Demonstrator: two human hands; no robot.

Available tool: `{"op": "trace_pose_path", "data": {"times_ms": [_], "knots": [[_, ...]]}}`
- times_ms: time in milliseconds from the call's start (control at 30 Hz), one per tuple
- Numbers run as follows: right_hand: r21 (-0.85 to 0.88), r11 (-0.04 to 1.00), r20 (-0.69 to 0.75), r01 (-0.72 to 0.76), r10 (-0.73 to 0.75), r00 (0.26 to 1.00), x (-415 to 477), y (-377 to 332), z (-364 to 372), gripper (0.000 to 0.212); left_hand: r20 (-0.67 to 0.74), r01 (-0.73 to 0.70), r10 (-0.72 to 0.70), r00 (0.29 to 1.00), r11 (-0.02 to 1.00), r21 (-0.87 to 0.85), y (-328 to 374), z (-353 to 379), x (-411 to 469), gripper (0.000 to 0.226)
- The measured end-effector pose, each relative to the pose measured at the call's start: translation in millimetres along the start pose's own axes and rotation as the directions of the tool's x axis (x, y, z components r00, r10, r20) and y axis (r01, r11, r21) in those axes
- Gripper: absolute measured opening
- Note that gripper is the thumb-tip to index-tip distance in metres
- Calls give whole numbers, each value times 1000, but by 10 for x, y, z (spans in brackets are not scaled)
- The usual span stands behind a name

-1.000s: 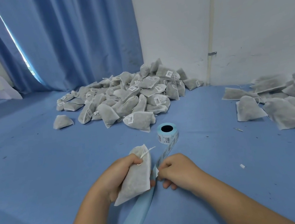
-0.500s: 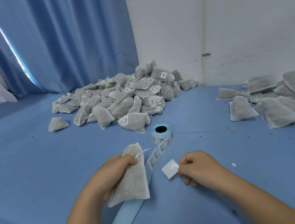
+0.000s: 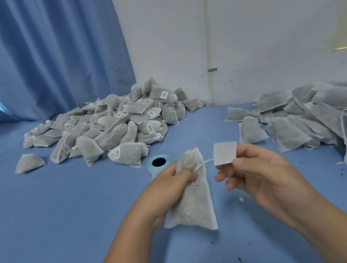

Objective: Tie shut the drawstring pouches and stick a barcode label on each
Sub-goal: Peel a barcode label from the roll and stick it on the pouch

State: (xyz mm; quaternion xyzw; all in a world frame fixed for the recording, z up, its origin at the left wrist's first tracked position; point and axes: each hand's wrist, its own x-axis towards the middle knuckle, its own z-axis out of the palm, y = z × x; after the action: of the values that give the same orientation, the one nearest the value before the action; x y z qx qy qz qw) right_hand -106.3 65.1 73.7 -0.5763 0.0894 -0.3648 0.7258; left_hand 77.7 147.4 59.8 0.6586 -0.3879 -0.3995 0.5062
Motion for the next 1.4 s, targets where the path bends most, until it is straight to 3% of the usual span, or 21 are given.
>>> {"op": "trace_pose_path", "data": {"times_ms": [133, 233, 433, 567, 700, 767, 833, 933, 1067, 1233, 1400], "knots": [[-151, 988, -159, 26, -51, 986, 38, 41, -237, 18, 244, 15, -2, 970, 999, -52, 0, 400, 276, 25], [-257, 966, -254, -20, -48, 966, 33, 98, -461, 21, 343, 42, -28, 939, 999, -34, -44, 613, 439, 28], [-292, 954, -315, -66, -31, 948, -44, 189, -737, 22, 305, 95, -94, 948, 995, 12, -187, 831, 599, 64], [-392, 920, -303, -27, -101, 948, -96, 256, -763, 24, 255, 124, -126, 959, 992, 25, -270, 861, 614, 51], [-599, 801, -324, 22, -267, 908, -135, 287, -767, 20, 300, 153, -143, 943, 988, -11, -286, 846, 578, 39], [-752, 655, -251, 80, -396, 884, -147, 296, -764, 20, 331, 181, -150, 931, 982, -63, -297, 846, 574, 36], [-871, 455, -78, 185, -500, 863, -147, 310, -753, 14, 395, 192, -133, 909, 975, -114, -285, 846, 563, 24], [-923, 245, 124, 297, -541, 832, -139, 354, -768, 11, 479, 215, -107, 871, 960, -177, -276, 849, 541, 18], [-927, 114, 251, 356, -515, 819, -143, 365, -823, 14, 510, 240, -79, 856, 936, -259, -266, 821, 518, 16], [-930, 28, 308, 366, -484, 819, -156, 342, -878, 24, 495, 240, -74, 866, 929, -283, -241, 767, 494, 16], [-929, -62, 350, 364, -467, 812, -156, 344, -859, 21, 508, 270, -87, 857, 915, -299, -215, 791, 466, 14]]}}
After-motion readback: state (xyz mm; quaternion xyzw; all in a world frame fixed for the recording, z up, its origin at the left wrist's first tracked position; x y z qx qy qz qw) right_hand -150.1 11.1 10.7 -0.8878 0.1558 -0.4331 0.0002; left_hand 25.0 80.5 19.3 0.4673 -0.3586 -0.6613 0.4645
